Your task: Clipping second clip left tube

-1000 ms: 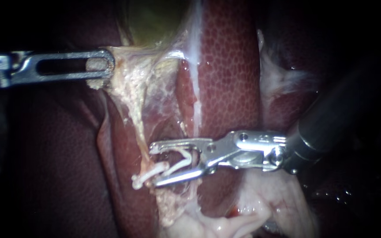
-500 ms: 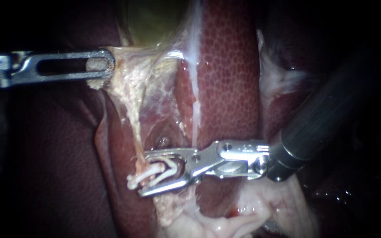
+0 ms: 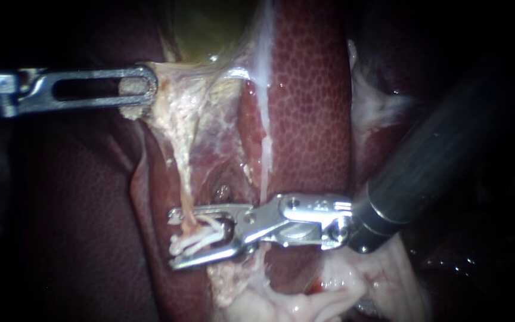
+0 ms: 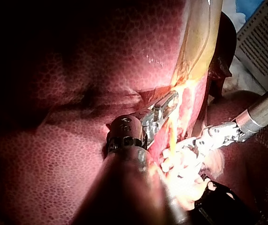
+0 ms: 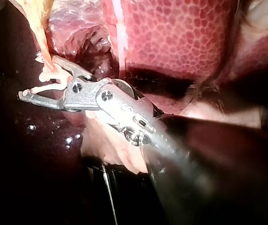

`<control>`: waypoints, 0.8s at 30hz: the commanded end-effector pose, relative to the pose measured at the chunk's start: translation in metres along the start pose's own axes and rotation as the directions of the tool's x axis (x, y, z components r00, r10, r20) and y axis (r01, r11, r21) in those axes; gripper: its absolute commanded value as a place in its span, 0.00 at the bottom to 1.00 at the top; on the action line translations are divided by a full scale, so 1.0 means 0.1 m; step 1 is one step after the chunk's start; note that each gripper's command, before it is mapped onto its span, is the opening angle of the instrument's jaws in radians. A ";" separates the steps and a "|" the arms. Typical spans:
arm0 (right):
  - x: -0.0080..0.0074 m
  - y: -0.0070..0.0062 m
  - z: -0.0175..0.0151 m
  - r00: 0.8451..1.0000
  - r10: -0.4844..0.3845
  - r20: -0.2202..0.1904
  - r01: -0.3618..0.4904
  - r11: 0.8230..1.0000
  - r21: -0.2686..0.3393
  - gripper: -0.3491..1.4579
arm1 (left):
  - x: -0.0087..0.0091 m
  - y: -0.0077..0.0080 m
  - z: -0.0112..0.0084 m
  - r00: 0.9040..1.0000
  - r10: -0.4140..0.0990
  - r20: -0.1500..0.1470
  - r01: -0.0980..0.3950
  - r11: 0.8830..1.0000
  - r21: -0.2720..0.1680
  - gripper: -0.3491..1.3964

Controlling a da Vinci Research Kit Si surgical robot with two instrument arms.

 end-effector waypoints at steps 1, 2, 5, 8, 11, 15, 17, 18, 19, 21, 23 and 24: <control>-0.002 0.000 0.002 1.000 0.000 0.001 0.000 1.000 0.003 0.47 | 0.000 0.000 0.000 1.000 0.000 0.002 0.000 1.000 -0.003 0.00; -0.002 0.000 0.003 1.000 -0.001 0.001 0.001 1.000 0.003 0.47 | 0.000 0.000 0.001 1.000 0.000 0.002 0.000 1.000 -0.003 0.00; -0.006 0.000 0.008 1.000 0.009 0.002 -0.009 1.000 0.002 0.47 | 0.001 0.000 0.001 1.000 0.000 0.002 0.000 1.000 -0.004 0.00; -0.010 0.001 0.014 1.000 0.011 0.004 -0.011 1.000 0.005 0.47 | 0.001 -0.001 0.002 1.000 0.000 0.001 0.000 1.000 -0.001 0.00; -0.014 0.001 0.019 1.000 0.014 0.006 -0.014 1.000 0.007 0.47 | 0.001 -0.001 0.002 1.000 0.000 0.001 0.000 1.000 -0.002 0.00; -0.015 0.002 0.020 1.000 0.013 0.006 -0.013 1.000 0.007 0.46 | 0.001 -0.001 0.002 1.000 0.000 0.001 0.000 1.000 -0.002 0.00; -0.015 0.002 0.020 1.000 0.013 0.006 -0.013 1.000 0.007 0.46 | 0.001 -0.001 0.002 1.000 0.000 0.001 0.000 1.000 -0.002 0.00; -0.015 0.002 0.020 1.000 0.013 0.006 -0.013 1.000 0.008 0.45 | 0.001 -0.001 0.002 1.000 0.000 0.001 0.000 1.000 -0.002 0.00; -0.015 0.002 0.020 1.000 0.013 0.006 -0.013 1.000 0.007 0.45 | 0.001 -0.001 0.002 1.000 0.000 0.001 0.000 1.000 -0.002 0.00; -0.015 0.002 0.019 1.000 0.019 0.006 -0.019 1.000 0.007 0.44 | 0.001 -0.001 0.002 1.000 0.000 0.001 0.000 1.000 -0.002 0.00; -0.016 0.003 0.018 1.000 0.020 0.006 -0.020 1.000 0.007 0.42 | 0.001 -0.001 0.002 1.000 0.000 0.001 0.000 1.000 -0.002 0.00; -0.016 0.004 0.018 1.000 0.020 0.006 -0.020 1.000 0.007 0.40 | 0.001 -0.001 0.002 1.000 0.000 0.001 0.000 1.000 -0.002 0.00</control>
